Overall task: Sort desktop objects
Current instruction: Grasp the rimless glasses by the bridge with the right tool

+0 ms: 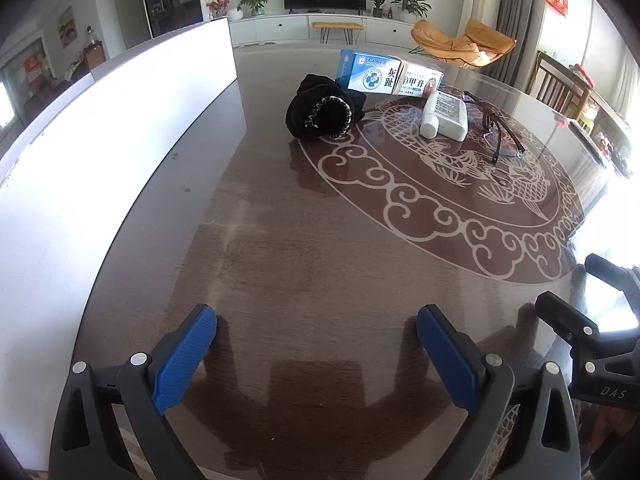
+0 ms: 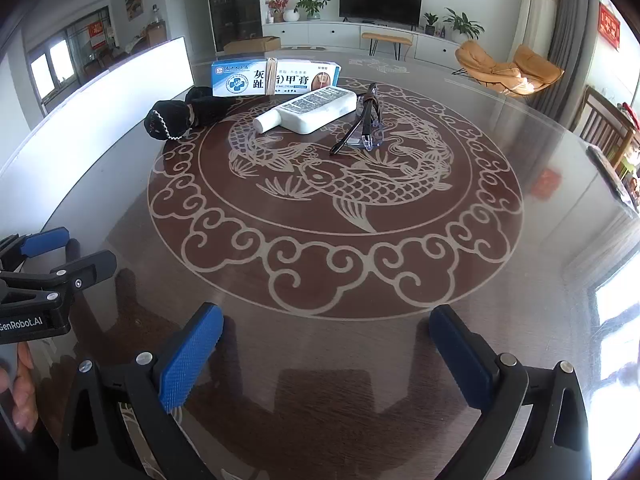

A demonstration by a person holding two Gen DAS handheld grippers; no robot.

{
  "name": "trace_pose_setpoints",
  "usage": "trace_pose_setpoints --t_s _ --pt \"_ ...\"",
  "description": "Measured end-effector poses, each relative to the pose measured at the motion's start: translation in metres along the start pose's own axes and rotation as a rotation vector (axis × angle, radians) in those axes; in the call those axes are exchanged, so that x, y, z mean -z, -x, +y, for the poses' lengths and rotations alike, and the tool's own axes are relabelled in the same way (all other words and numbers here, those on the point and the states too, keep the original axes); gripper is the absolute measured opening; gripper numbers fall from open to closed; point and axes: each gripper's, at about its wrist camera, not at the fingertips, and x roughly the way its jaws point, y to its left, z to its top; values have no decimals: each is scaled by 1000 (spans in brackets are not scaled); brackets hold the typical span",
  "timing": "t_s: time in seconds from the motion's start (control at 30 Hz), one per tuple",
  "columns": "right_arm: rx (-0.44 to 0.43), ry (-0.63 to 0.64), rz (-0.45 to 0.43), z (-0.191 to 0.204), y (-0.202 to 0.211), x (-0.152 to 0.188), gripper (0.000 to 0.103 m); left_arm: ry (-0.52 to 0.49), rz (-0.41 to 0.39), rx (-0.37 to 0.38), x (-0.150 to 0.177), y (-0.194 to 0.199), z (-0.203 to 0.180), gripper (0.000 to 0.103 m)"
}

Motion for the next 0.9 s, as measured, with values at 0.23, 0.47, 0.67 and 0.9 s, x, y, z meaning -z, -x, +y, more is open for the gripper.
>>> trace_pose_setpoints --t_s 0.23,0.47,0.67,0.9 --pt "0 0 0 0 0 0 103 4 -7 0 1 0 1 103" --pt "0 0 0 0 0 0 103 8 -10 -4 3 1 4 103" --pt "0 0 0 0 0 0 103 17 -12 -8 3 1 5 103" --pt "-3 -1 6 -2 -1 -1 103 18 -19 -7 3 2 5 103"
